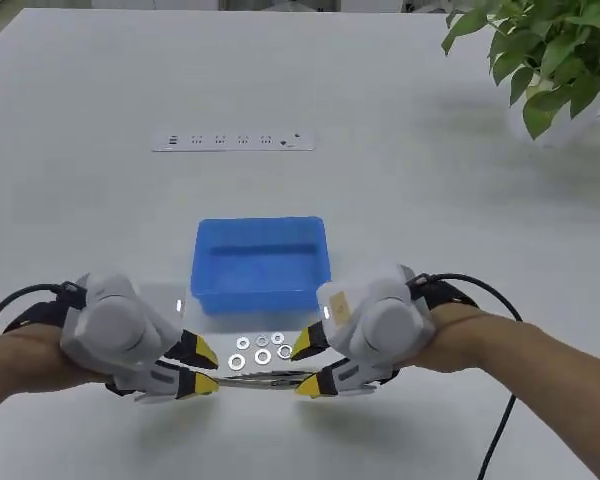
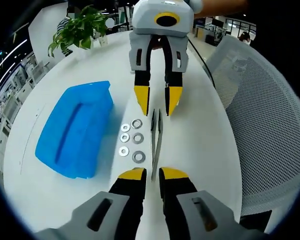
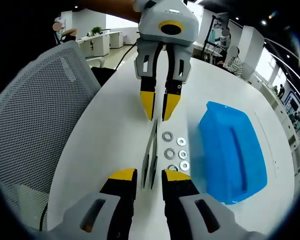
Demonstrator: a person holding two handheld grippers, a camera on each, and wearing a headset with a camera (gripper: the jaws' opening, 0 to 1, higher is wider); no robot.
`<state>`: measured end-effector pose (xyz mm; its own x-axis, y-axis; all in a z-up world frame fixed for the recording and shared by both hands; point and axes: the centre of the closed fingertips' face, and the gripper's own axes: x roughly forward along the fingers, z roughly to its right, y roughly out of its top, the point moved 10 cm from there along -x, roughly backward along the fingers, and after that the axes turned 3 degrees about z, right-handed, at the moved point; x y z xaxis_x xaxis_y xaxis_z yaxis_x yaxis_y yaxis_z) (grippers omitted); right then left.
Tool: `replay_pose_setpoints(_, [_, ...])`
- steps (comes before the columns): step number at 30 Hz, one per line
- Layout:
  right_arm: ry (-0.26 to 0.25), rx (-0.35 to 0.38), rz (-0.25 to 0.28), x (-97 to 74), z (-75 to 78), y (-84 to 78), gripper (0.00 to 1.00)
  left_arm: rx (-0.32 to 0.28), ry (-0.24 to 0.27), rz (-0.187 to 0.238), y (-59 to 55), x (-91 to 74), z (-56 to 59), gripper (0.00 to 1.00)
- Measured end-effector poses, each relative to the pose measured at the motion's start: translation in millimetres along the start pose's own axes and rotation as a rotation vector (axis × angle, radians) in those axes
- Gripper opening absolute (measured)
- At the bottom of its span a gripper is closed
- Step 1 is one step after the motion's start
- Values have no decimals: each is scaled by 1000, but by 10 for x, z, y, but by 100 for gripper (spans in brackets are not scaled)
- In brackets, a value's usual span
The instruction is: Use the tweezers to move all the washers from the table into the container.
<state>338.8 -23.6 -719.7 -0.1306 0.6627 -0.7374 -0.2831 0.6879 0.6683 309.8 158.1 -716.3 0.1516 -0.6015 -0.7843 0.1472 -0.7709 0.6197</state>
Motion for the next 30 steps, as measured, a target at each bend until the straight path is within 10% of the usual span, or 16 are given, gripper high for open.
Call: replay_pose_setpoints(30, [7, 68, 8, 155, 2, -9, 13, 35, -17, -43, -14, 107, -12, 7])
